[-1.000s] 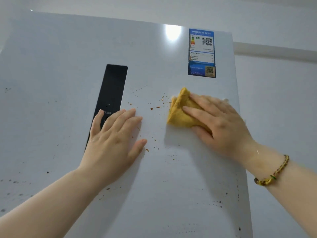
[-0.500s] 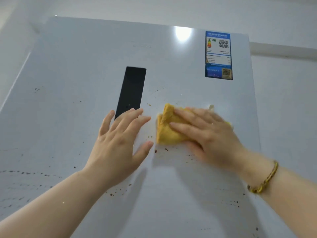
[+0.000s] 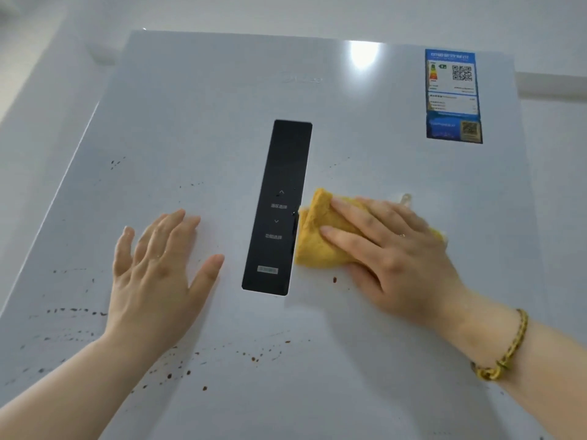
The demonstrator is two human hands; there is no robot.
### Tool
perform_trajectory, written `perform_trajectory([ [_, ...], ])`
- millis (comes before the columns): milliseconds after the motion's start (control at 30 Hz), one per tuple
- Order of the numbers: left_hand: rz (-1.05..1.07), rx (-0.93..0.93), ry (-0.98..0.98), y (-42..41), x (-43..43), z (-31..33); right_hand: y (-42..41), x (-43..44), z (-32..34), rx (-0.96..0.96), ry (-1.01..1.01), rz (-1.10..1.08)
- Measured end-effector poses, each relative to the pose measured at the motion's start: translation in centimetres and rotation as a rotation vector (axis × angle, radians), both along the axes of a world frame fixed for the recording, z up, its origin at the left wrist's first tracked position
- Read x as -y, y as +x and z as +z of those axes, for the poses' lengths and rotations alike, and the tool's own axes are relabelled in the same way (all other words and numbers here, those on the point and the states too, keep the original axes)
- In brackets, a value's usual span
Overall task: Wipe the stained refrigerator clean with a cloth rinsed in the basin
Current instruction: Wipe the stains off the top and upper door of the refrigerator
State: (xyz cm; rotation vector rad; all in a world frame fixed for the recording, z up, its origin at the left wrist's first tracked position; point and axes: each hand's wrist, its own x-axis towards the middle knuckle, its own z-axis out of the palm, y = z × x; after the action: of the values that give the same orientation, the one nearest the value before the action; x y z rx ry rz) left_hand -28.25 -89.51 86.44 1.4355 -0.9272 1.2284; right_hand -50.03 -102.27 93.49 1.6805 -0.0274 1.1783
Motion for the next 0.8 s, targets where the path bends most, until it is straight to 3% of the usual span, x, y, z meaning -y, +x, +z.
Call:
perform_trajectory([
  [33, 0.012, -0.001, 0.019, 0.3, 0.0, -0.1, -0.4, 0.0, 0.5, -0.088, -0.018, -0.014],
  [100, 0.021, -0.004, 0.043, 0.6, -0.1, -0.1, -1.1, 0.5, 2.8, -0.063, -0.045, -0.071],
  [167, 0.021, 0.002, 0.049, 0.8, -0.1, 0.0, -1.3, 0.0, 5.2, 0.148, 0.074, -0.084],
  [233, 0.012, 0.009, 0.053, 1.0, -0.2, -0.1, -0.4, -1.3, 6.5, 0.448, 0.330, -0.054],
  [300, 0.007, 0.028, 0.064, 1.1, -0.3, -0.2, 1.4, -2.2, 6.2, 0.600, 0.494, -0.041],
  [333, 0.003, 0.040, 0.070, 1.2, -0.4, -0.3, 2.5, -2.5, 5.5, 0.588, 0.475, -0.038],
  [400, -0.007, 0.053, 0.090, 1.6, -0.6, -0.4, 4.4, -2.7, 3.2, 0.469, 0.250, -0.019],
  [533, -0.026, 0.100, 0.186, 2.4, -1.1, -0.4, 5.3, -2.0, -2.1, 0.012, -0.044, 0.020],
  [600, -0.040, 0.119, 0.216, 2.7, -1.3, -0.3, 4.3, -1.8, -1.3, -0.084, -0.098, 0.005],
  [700, -0.070, 0.136, 0.236, 3.1, -1.7, -0.2, 3.8, -1.4, 2.7, 0.120, -0.045, -0.043],
  [800, -0.072, 0.161, 0.244, 3.3, -1.9, -0.3, 4.4, -2.9, 4.9, 0.428, 0.299, -0.054],
])
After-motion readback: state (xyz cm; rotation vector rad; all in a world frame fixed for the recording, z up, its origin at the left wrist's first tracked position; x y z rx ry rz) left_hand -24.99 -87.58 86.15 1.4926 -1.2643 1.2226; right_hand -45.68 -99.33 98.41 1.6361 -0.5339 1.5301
